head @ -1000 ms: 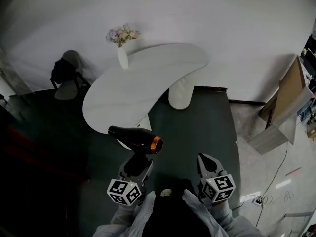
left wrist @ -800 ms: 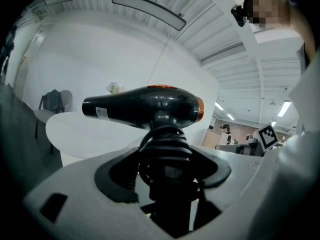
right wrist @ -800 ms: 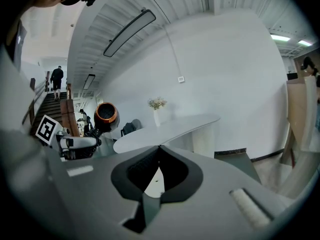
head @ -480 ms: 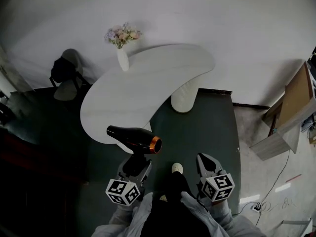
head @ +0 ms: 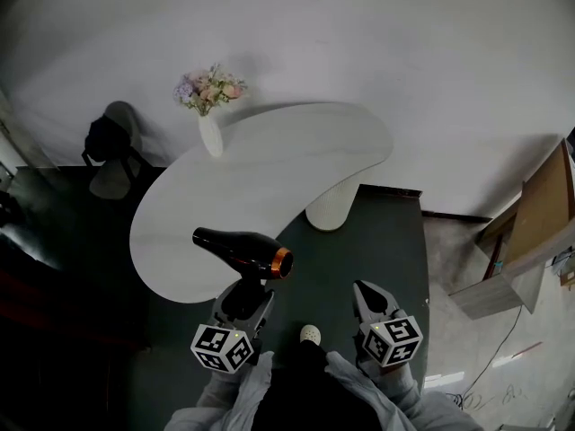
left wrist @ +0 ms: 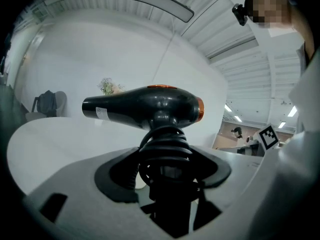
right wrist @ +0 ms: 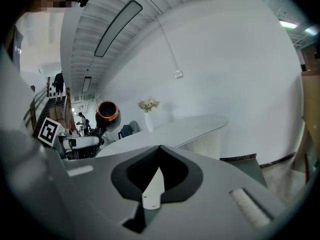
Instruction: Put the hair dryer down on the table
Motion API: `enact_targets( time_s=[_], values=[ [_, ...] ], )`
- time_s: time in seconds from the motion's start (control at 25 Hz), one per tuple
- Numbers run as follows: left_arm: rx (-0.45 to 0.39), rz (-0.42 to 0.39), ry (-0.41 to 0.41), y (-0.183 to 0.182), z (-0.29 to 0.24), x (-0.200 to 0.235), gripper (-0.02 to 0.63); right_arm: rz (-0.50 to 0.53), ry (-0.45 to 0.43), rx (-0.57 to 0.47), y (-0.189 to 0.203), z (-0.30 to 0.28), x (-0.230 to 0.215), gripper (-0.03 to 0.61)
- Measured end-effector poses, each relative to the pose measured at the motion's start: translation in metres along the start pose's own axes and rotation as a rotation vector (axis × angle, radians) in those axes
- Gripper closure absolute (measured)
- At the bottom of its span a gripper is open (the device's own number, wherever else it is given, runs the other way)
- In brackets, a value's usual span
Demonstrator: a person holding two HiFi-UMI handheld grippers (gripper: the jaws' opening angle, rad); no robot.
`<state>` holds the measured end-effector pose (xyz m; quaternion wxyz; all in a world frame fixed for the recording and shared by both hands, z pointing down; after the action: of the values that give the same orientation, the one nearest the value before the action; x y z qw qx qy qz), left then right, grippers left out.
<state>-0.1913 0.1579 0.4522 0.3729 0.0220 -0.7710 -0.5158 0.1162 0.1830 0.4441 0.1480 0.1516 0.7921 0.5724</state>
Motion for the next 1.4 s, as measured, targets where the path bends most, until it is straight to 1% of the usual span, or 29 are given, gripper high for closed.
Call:
enact_targets(
  time_s=[0.28,0.36,0.44,0.52,0.6,0.8,0.96,1.16,1.24,1.4],
  values=[
    [-0.02,0.0,-0.027,-0.018,-0.062,0.002,0.305,-0.011,-0.028,-0.007,-0.015,-0.045,-0.055,0.569],
    [-0.038,0.002,-0.034,-0.02,-0.075,0.002,0.305,-0.005,-0.039,-0.013,-0.018,-0.054,-0.068,0.569],
    [-0.059,0.023,-0.032,-0.021,-0.084,0.002,0.305,-0.008,-0.043,-0.015,-0.016,-0.063,-0.077,0.569],
    [-0.067,0.051,-0.027,-0.019,-0.088,0.003,0.305,-0.026,-0.041,-0.01,-0.011,-0.068,-0.082,0.569],
    [-0.063,0.062,-0.025,-0.017,-0.09,0.003,0.305,-0.039,-0.042,-0.007,-0.008,-0.069,-0.084,0.569],
    [-0.063,0.062,-0.029,-0.018,-0.097,0.006,0.305,-0.055,-0.056,0.006,0.0,-0.075,-0.086,0.569],
    [-0.032,0.049,-0.037,-0.02,-0.112,0.017,0.305,-0.054,-0.067,0.018,-0.002,-0.096,-0.093,0.569],
    [-0.017,0.044,-0.041,-0.032,-0.148,0.033,0.305,-0.049,-0.074,0.024,-0.011,-0.129,-0.108,0.569],
    [-0.013,0.047,-0.037,-0.039,-0.167,0.038,0.305,-0.054,-0.081,0.034,-0.016,-0.144,-0.118,0.569],
    [-0.014,0.027,-0.028,-0.059,-0.204,0.044,0.305,-0.039,-0.092,0.028,-0.033,-0.178,-0.141,0.569]
  ],
)
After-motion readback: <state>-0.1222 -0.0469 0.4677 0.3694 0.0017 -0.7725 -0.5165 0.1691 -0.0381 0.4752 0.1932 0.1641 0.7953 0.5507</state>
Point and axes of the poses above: the fingertips, and each gripper's own axes: z backward along the fingers, x to its left, y out of its underside, the point moved 10 cm from there along z, backward along the fingers, and after that the axes turned 13 degrees about z, right-handed, at the moved point
